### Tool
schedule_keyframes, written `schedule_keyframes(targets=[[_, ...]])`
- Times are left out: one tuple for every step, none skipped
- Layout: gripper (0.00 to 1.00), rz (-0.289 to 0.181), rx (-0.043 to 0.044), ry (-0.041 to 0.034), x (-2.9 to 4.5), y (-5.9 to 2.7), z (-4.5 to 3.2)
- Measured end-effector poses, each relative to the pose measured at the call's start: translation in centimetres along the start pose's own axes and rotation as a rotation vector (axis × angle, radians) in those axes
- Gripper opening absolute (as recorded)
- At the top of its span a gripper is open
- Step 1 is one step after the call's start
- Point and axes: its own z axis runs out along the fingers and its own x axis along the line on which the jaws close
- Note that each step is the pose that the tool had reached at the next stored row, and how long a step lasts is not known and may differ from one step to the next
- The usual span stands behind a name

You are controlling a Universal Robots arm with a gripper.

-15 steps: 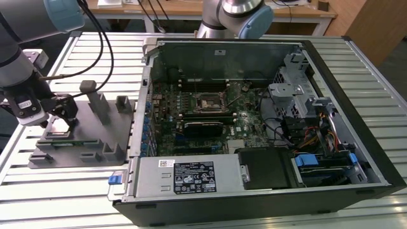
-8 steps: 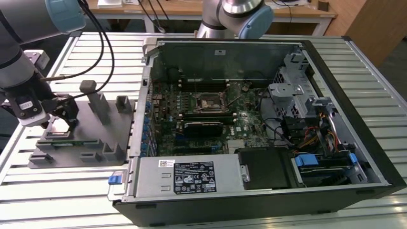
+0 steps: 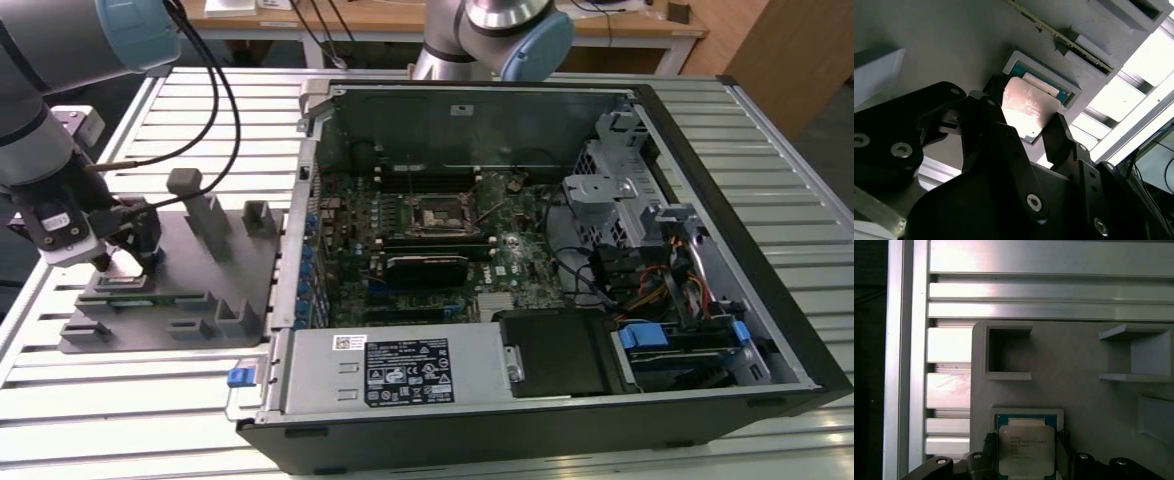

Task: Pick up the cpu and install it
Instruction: 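Pick up the cpu and move it towards the insertion slot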

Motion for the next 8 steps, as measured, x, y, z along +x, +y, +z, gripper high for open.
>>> schedule_keyframes(targets=[[0.57, 0.000, 0.0000, 0.0000, 0.00, 0.00, 0.00], [0.57, 0.000, 0.0000, 0.0000, 0.00, 0.00, 0.00], [0.56, 0.000, 0.0001, 0.0001, 0.00, 0.00, -0.01], [0.54, 0.000, -0.0001, -0.0001, -0.01, 0.00, -0.03], [0.54, 0.000, -0.0001, -0.0001, -0.01, 0.01, -0.12], [0.54, 0.000, -0.0001, -0.0002, -0.01, 0.00, -0.13], [0.54, 0.000, -0.0001, -0.0001, -0.01, 0.00, -0.14], [0.54, 0.000, -0.0001, -0.0001, -0.01, 0.00, -0.15]])
